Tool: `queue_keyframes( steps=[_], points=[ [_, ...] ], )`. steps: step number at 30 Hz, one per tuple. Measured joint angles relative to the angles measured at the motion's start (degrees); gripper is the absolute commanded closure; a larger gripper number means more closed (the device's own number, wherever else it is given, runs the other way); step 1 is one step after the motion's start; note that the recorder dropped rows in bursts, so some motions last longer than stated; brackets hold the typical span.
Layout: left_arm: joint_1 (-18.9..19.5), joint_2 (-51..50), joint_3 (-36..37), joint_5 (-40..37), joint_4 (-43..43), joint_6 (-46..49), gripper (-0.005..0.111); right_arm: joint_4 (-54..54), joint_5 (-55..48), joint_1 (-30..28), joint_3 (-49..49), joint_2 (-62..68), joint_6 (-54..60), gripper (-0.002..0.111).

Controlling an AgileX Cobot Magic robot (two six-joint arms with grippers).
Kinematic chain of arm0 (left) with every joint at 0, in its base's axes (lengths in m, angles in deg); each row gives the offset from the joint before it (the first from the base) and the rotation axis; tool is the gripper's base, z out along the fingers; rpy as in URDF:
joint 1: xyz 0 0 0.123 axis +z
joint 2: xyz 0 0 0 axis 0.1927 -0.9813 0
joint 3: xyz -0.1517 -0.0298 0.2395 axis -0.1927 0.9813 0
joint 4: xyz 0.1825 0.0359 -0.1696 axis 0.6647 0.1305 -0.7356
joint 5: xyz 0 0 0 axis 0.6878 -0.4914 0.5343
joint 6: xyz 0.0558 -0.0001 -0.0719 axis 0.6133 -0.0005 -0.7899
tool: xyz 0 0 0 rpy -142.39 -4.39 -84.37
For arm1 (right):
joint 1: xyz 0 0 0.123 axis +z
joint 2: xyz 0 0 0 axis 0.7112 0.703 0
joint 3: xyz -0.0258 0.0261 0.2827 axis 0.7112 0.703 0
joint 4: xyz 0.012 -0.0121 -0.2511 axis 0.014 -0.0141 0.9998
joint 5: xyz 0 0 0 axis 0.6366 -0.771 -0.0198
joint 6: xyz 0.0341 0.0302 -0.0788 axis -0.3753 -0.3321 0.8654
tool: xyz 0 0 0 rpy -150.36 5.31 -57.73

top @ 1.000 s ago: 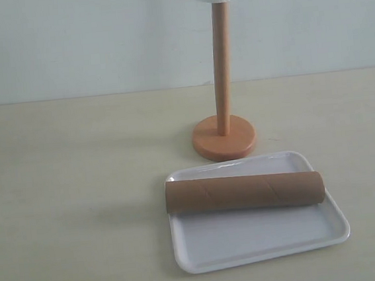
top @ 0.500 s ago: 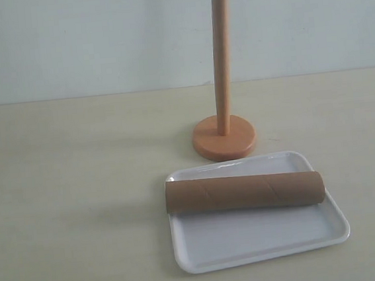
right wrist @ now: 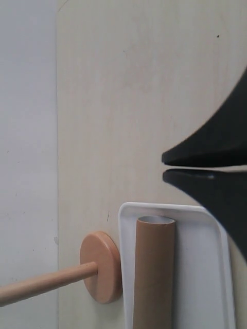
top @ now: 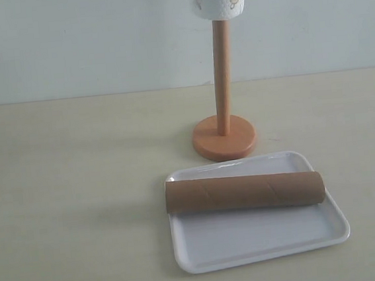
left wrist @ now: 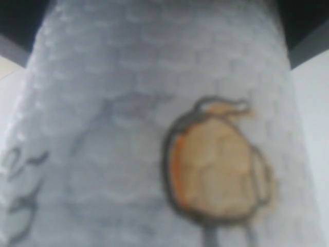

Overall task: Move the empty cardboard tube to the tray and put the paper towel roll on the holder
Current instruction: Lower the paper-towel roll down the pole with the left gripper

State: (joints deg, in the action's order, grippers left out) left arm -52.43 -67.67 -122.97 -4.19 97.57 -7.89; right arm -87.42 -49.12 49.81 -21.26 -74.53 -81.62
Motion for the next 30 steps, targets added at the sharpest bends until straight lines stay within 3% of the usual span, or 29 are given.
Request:
queue_keyframes(
  steps=[30],
  points=[
    [0.0, 0.54, 4.61, 4.09, 1.82, -3.96, 0.103, 0.0, 0.0, 0.0, 0.0, 0.0, 0.0, 0.107]
  ],
)
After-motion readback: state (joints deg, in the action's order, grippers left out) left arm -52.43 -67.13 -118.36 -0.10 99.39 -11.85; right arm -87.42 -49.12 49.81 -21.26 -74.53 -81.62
